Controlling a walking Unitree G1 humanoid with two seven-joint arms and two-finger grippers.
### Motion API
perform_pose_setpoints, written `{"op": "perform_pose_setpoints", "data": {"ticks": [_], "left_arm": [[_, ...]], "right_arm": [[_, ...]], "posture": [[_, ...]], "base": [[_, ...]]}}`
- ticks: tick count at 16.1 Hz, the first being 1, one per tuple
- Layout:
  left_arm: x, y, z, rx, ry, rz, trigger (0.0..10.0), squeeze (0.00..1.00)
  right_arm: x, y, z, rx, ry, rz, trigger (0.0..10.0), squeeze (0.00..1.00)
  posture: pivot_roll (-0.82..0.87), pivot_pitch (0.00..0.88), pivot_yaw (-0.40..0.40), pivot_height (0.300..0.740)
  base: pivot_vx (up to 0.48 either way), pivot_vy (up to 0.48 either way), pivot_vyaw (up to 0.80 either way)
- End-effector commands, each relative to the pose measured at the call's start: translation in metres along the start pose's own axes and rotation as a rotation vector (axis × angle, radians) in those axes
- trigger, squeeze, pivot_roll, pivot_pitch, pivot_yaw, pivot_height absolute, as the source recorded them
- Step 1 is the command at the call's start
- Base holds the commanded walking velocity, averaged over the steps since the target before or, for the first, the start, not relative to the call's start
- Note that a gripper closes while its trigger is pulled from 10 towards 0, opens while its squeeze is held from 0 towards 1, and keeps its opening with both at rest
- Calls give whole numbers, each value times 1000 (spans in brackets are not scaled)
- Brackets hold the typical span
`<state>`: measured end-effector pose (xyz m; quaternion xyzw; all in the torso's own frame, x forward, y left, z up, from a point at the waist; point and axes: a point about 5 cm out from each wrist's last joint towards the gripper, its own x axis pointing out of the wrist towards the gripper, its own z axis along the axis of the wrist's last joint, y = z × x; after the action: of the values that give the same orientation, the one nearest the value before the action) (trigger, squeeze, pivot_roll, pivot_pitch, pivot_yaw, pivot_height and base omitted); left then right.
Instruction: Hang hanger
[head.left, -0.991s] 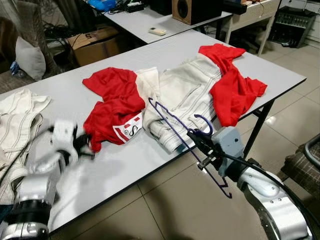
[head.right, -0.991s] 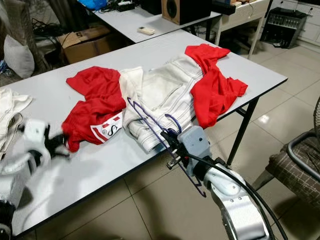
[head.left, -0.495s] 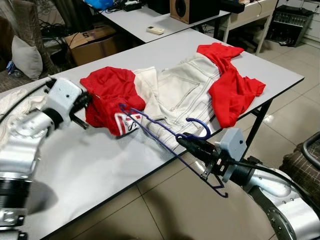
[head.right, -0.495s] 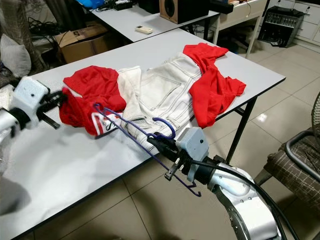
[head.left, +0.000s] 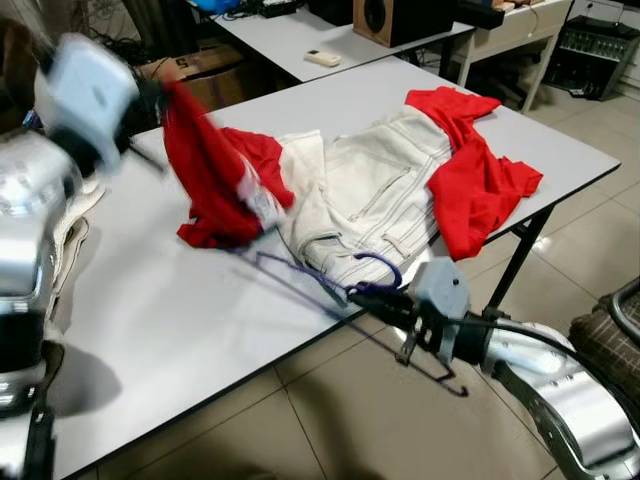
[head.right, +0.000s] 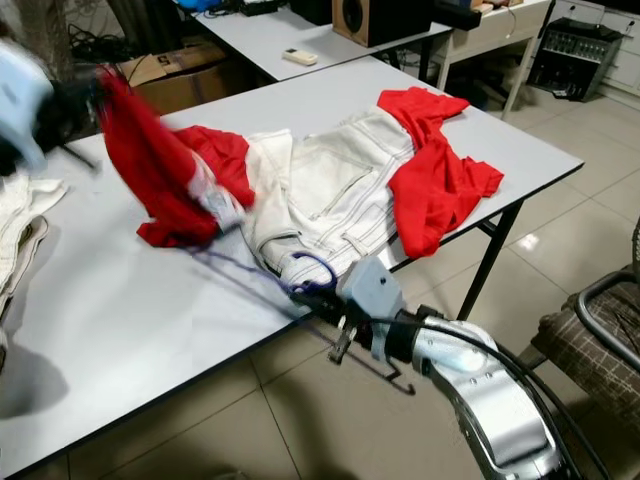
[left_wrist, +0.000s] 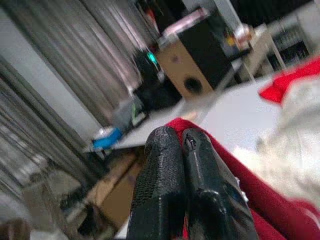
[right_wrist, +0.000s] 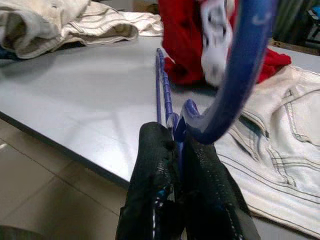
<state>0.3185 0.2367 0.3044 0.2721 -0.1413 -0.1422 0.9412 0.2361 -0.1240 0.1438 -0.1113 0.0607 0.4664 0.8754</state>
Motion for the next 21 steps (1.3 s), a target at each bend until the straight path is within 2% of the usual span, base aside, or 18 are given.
{"op": "perform_pose_setpoints", "data": {"ticks": [1,3,6,7,8,9,10,12,15,16,18,21], "left_arm": [[0,7,12,-24,-65,38,0,0],[3,8,20,-38,-84,22,0,0],[1,6,12,-40,-38,15,0,0],[1,5,9,-34,-26,5,0,0],[1,4,9,-34,-23,-3,0,0],[2,3,9,-33,-19,-12,0,0],[3,0,7,-33,-10,-17,0,0],[6,-8,2,-18,13,-27,0,0],[12,-23,-1,-7,23,-74,0,0],[12,-24,-1,-1,23,-83,0,0],[13,-24,-1,9,26,-89,0,0],[15,-31,3,19,16,-154,0,0]], "right_arm": [[2,-4,7,-16,-23,-17,10000,0],[6,-14,13,-25,-47,-70,10000,0],[7,-41,0,-54,57,-226,10000,0],[5,-58,4,-83,48,-325,10000,0],[1,-74,17,-64,-31,-405,10000,0],[-2,-80,26,-38,-92,-410,10000,0],[-5,-76,33,-37,-123,-329,10000,0],[-10,-63,31,-36,-120,-204,10000,0],[-17,-38,31,-5,-127,-26,10000,0],[-18,-32,30,12,-126,8,10000,0],[-19,-29,29,22,-123,21,10000,0],[-15,-29,27,56,-112,6,10000,0]], "posture": [[-61,0,88,740],[-60,0,88,740],[-61,0,89,740],[-61,0,89,740],[-60,0,87,740],[-59,0,84,740],[-57,0,80,740],[-52,0,75,740],[-58,0,85,740],[-61,0,87,740],[-64,0,90,740],[-66,0,94,740]], "base": [[0,0,0],[0,0,0],[0,0,0],[0,0,0],[0,0,0],[0,0,0],[0,0,0],[0,0,0],[0,0,0],[0,0,0],[0,0,0],[0,0,0]]}}
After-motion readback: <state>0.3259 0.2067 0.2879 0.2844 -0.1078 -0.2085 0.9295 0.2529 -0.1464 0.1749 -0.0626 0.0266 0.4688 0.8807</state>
